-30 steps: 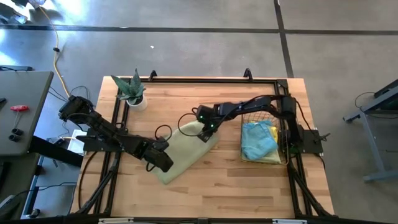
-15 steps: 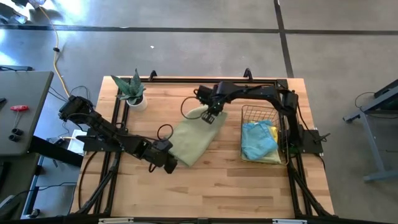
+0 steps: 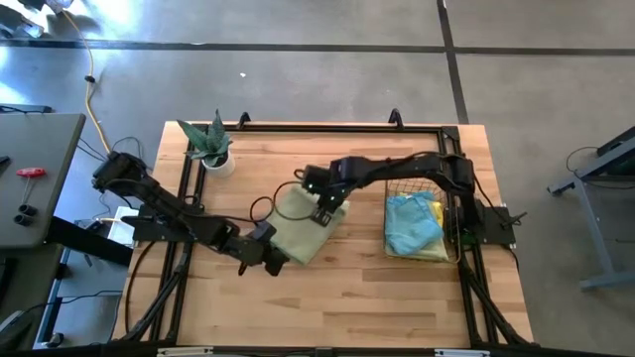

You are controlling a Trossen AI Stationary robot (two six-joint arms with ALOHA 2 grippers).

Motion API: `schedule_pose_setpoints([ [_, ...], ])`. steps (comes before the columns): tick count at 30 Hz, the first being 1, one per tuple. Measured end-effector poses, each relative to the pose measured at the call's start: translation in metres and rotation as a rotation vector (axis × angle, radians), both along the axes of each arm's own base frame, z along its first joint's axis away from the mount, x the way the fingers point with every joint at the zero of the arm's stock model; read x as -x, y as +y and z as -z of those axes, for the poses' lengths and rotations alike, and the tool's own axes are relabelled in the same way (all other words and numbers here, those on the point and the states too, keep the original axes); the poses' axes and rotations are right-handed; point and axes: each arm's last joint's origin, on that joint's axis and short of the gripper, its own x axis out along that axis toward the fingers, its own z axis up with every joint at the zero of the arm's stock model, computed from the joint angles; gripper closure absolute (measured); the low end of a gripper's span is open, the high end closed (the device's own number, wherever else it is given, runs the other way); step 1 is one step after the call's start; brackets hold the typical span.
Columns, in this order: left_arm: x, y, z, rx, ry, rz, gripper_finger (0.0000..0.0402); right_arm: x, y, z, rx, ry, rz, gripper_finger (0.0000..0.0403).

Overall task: Fold microfiber towels
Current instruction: Fold the green microfiber cloth

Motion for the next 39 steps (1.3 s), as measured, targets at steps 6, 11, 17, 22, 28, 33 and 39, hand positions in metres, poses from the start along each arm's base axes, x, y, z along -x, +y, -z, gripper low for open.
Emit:
schedule_pose_setpoints([
  [6, 0.005, -0.009, -0.017, 0.042, -0.078, 0.026, 0.0273, -0.019, 0.024, 0.005, -0.009, -0.133, 0.021, 0.0403],
  [11, 0.007, -0.020, -0.040, 0.066, -0.148, 0.070, 0.0287, -0.034, 0.038, 0.024, -0.029, -0.175, 0.043, 0.0403],
  [17, 0.013, -0.030, -0.063, 0.024, -0.185, 0.085, 0.0311, -0.040, 0.060, 0.037, -0.076, -0.176, 0.005, 0.0403],
  [22, 0.024, -0.029, -0.075, -0.020, -0.155, 0.096, 0.0323, -0.046, 0.074, 0.032, -0.109, -0.255, 0.002, 0.0403],
  [28, 0.038, -0.022, -0.085, -0.046, -0.142, 0.104, 0.0328, -0.054, 0.075, 0.036, -0.125, -0.321, 0.061, 0.0403],
  [33, 0.047, -0.018, -0.094, -0.080, -0.161, 0.135, 0.0328, -0.056, 0.077, 0.050, -0.131, -0.282, 0.082, 0.0403],
  [39, 0.056, -0.012, -0.098, -0.137, -0.148, 0.145, 0.0328, -0.056, 0.083, 0.051, -0.180, -0.277, 0.001, 0.0403],
])
